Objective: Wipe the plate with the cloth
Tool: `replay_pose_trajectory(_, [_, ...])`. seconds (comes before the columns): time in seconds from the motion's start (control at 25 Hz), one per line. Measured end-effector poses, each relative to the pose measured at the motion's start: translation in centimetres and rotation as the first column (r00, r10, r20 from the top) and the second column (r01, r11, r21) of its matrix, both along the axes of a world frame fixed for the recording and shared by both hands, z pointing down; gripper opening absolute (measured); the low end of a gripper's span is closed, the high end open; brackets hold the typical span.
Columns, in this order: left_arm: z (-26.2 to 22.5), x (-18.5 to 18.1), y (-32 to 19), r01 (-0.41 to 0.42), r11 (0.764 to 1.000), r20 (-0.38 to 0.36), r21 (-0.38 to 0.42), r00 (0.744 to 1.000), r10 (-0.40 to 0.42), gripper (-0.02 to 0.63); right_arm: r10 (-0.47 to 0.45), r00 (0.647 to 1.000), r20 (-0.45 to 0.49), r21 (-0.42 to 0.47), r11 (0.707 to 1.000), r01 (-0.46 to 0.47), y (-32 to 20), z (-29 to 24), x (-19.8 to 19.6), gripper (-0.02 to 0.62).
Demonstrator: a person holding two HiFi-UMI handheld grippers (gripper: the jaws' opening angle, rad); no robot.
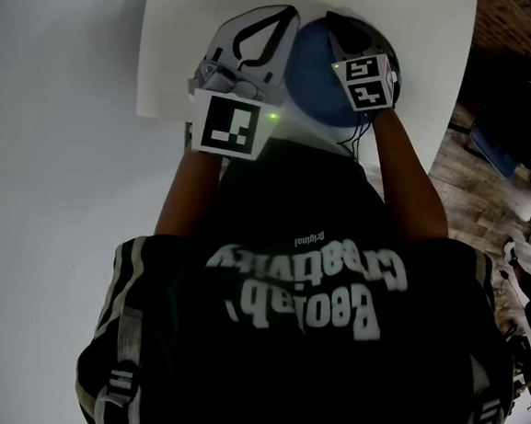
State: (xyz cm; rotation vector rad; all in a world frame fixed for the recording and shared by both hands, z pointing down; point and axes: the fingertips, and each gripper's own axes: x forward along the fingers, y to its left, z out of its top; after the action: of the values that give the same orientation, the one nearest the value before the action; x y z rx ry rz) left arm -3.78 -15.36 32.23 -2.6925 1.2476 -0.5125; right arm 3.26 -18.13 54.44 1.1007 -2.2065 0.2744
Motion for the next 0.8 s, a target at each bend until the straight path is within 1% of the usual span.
replay_pose_trajectory(0.4, [-0.4, -0.5, 0.2, -0.001, 1.000, -0.009, 0.012, 1.000, 0.001, 0.003, -0.119, 0.991, 0.062, -0.062, 0.991, 0.123, 2.1, -0.5, -4.7, 0.101])
replay_pose_trajectory(0.56, [-0.4, -0.5, 0.1, 0.005, 1.000, -0.013, 0.017, 1.000, -0.005, 0.003, -0.155, 0.985, 0.080, -0.083, 0.983, 0.162, 3.2, -0.5, -5.8, 0.101])
replay_pose_trajectory(0.8, [-0.8, -1.0, 0.7, 0.015, 1.000, -0.021, 0.023, 1.000, -0.015, 0.003, -0.227, 0.971, 0.067, -0.093, 0.968, 0.233, 5.9, -1.1, -7.4, 0.101])
